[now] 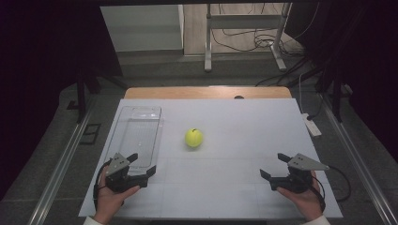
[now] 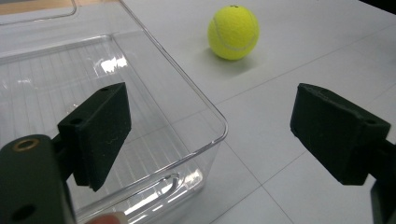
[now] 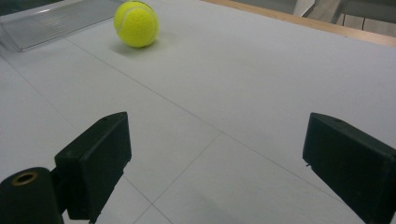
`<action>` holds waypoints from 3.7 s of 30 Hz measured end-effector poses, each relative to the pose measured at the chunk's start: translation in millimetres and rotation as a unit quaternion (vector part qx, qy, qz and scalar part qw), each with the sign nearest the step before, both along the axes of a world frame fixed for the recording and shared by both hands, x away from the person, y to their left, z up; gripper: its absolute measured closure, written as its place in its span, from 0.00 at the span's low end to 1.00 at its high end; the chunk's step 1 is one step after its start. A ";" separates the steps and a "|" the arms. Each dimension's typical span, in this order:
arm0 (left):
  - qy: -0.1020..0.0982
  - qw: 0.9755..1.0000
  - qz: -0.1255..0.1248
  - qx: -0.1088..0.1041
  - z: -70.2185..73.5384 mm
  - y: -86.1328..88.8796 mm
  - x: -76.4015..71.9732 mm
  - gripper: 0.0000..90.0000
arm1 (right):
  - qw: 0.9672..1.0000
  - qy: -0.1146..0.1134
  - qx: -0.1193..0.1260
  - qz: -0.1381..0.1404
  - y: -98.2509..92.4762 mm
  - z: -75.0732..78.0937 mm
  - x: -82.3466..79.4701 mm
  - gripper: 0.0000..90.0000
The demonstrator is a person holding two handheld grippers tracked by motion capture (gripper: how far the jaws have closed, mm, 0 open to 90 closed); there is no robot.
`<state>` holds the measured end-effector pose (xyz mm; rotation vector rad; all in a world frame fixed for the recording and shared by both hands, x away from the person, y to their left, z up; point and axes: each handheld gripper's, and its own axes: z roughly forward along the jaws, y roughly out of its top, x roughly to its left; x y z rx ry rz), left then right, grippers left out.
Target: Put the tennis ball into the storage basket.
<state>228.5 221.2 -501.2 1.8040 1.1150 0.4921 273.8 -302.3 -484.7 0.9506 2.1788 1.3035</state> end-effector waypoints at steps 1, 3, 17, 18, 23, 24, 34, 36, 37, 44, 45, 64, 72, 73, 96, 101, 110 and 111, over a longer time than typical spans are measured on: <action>0.001 1.000 0.000 0.001 -0.2 -0.1 0.1 0.15 | 1.000 0.001 0.000 0.000 -0.1 -0.4 0.4 0.10; 0.002 1.000 0.000 0.002 -0.5 -0.2 0.3 0.15 | 1.000 0.004 0.000 0.002 -0.1 -1.5 1.1 0.10; 0.004 1.000 0.015 0.003 -0.5 0.1 -0.6 0.15 | 1.000 0.006 0.002 0.013 -1.2 -4.5 2.9 0.10; 0.005 1.000 0.014 0.004 -0.6 0.6 -1.0 0.15 | 1.000 0.007 0.003 0.015 -1.2 -4.5 3.5 0.10; 0.010 1.000 0.022 -0.001 -1.5 3.6 -2.0 0.15 | 1.000 0.010 0.003 0.018 0.1 -6.1 5.7 0.10; 0.010 1.000 0.022 -0.002 -1.6 3.9 -2.1 0.15 | 1.000 0.011 0.004 0.018 -0.1 -6.3 5.8 0.10; 0.004 1.000 0.018 0.001 1.0 1.8 -5.3 0.15 | 1.000 0.006 0.013 0.018 -1.7 -2.7 2.2 0.11; 0.003 1.000 0.015 0.002 2.0 1.6 -5.9 0.15 | 1.000 0.004 0.013 0.019 -1.6 -1.6 1.2 0.11; 0.001 1.000 0.015 0.001 2.6 1.3 -6.0 0.15 | 1.000 0.003 0.013 0.018 -1.5 -1.4 1.1 0.11; -0.002 1.000 0.012 -0.005 7.5 1.7 -3.9 0.15 | 1.000 0.002 0.010 0.016 -0.9 -1.5 1.8 0.11; 0.000 1.000 0.011 -0.005 7.6 1.6 -3.0 0.15 | 1.000 0.002 0.010 0.015 -0.7 -1.4 2.0 0.11; 0.018 1.000 -0.021 0.007 21.1 -10.3 7.7 0.15 | 1.000 0.002 0.011 0.016 0.9 -1.5 3.9 0.12; 0.020 1.000 -0.024 0.007 33.4 -13.0 11.6 0.15 | 1.000 0.004 0.010 0.017 1.9 -1.8 4.2 0.12; 0.019 0.999 -0.025 0.008 35.0 -13.5 12.1 0.15 | 1.000 0.004 0.011 0.017 1.9 -1.8 4.1 0.12; 0.024 0.998 -0.055 0.014 54.1 -38.7 36.9 0.13 | 1.000 0.006 0.008 0.020 1.7 -2.9 4.5 0.12; 0.027 0.998 -0.059 0.013 55.0 -40.7 41.2 0.13 | 1.000 0.006 0.008 0.019 1.2 -3.2 4.7 0.12; 0.029 0.998 -0.058 0.014 57.2 -42.6 47.5 0.11 | 1.000 0.006 0.006 0.019 1.7 -3.5 4.8 0.12; 0.029 0.998 -0.057 0.013 57.6 -42.9 48.5 0.11 | 1.000 0.006 0.006 0.019 1.7 -3.4 4.7 0.12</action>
